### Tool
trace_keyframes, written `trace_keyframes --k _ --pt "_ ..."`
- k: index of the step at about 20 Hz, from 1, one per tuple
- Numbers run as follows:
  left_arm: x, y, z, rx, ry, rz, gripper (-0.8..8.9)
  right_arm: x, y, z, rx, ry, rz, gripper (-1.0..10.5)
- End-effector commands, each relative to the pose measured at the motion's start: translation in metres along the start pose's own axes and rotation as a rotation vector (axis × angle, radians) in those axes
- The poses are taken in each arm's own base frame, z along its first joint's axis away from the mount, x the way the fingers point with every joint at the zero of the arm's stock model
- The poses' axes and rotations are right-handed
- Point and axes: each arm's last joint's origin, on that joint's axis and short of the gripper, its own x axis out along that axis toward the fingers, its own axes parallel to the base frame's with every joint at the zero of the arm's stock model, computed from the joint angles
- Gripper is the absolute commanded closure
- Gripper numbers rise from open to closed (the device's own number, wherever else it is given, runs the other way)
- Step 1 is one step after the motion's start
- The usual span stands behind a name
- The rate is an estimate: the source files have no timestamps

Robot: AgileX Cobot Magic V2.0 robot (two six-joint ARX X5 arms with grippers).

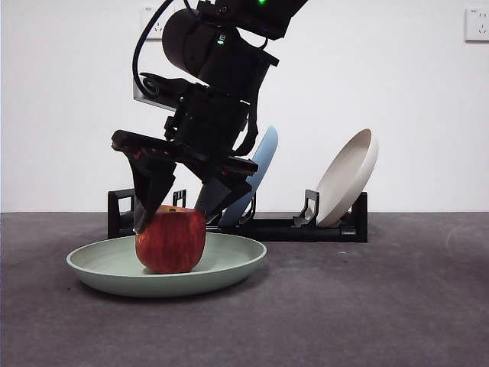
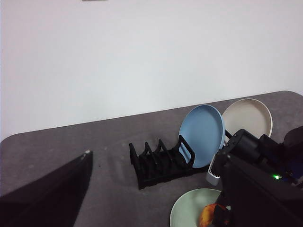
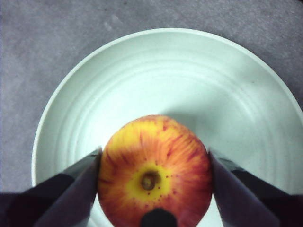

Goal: Take the green plate from the plate rack,put the plate on the table,take the apple from the table,put the apple in the plate

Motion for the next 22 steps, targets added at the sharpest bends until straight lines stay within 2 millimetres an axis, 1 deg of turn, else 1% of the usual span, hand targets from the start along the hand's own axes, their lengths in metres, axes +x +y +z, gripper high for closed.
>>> trace_keyframes --k 1,2,4,6,9,13,16,22 --pt "0.001 0.000 -0.001 -0.008 0.002 0.004 3.78 0.011 0.000 -0.006 0.022 0.036 0.001 5.4" --pt "0.001 0.000 -0.001 -0.008 0.002 0.004 3.78 0.011 -0.001 -0.006 0.031 0.036 -0.006 4.6" --pt "0.001 0.000 -0.001 -0.008 0.002 0.004 3.78 0.010 -0.003 -0.006 0.049 0.035 -0.034 4.0" --pt "0.003 -0.001 -0.001 -0.004 0.009 0.005 3.78 0.010 -0.004 -0.006 0.048 0.034 -0.048 4.0" --pt "0.006 -0.003 -0.002 0.008 0.029 0.007 3.78 0.004 -0.004 -0.003 0.049 0.018 -0.049 4.0" --pt "0.014 -0.008 -0.002 0.030 0.064 0.011 3.78 -0.011 -0.003 0.002 0.047 -0.022 -0.052 4.1" --pt "0.023 -0.014 -0.001 0.045 0.088 0.013 3.78 -0.031 -0.004 0.007 0.049 -0.061 -0.055 4.1" --pt "0.048 -0.029 0.000 0.095 0.158 0.020 3.78 -0.086 -0.010 0.011 0.063 -0.140 -0.072 4.1"
